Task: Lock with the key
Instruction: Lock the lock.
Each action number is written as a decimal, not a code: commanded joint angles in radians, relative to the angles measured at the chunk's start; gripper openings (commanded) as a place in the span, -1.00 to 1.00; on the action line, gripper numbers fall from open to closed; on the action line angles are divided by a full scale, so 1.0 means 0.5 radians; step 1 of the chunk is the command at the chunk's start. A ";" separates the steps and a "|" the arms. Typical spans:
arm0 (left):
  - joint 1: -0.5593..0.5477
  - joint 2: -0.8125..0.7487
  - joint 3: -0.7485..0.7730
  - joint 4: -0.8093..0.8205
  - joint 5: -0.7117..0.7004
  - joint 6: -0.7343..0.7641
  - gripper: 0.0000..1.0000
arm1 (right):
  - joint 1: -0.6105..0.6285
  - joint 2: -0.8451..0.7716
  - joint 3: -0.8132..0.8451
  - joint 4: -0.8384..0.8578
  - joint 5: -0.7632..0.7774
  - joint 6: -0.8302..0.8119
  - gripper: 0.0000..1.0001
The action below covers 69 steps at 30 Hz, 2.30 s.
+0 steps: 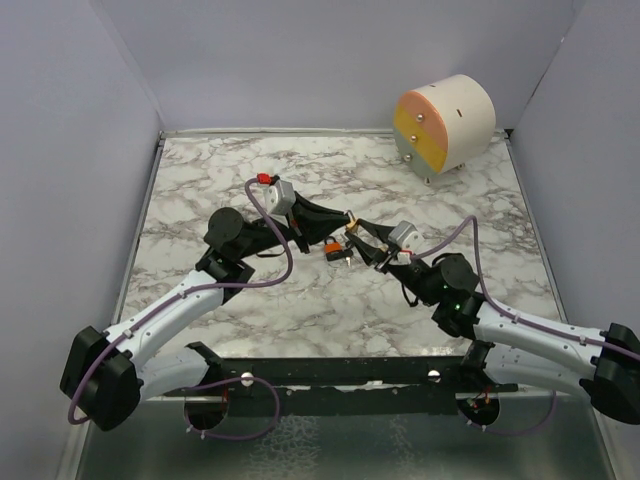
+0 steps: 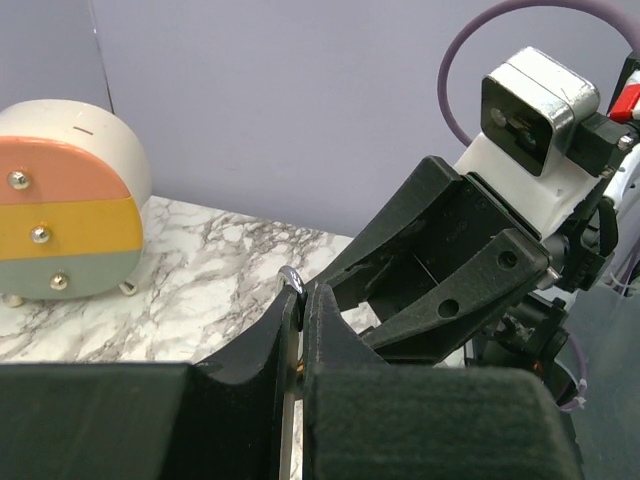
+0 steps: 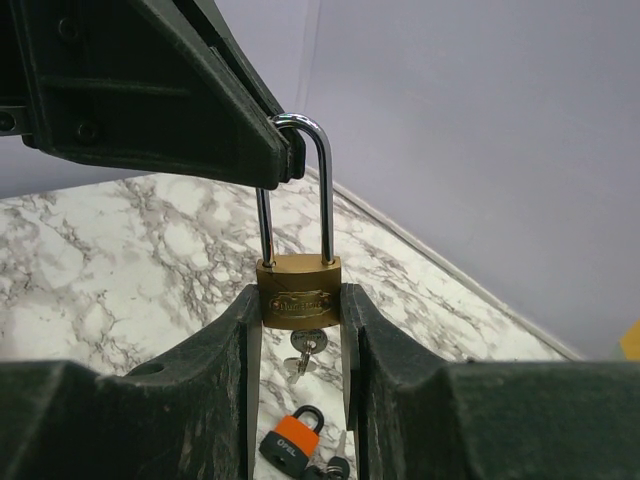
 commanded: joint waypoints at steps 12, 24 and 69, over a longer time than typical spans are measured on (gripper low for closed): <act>-0.008 0.219 -0.238 -0.384 -0.036 0.139 -1.00 | 0.017 -0.253 0.328 0.499 -0.338 0.259 -0.98; -0.008 0.323 -0.359 -0.381 -0.162 0.195 -1.00 | 0.019 -0.176 0.406 0.516 -0.318 0.213 -0.98; -0.014 -0.092 0.242 -0.684 -0.595 0.616 -1.00 | -0.099 0.059 0.146 -0.327 0.093 0.369 -0.27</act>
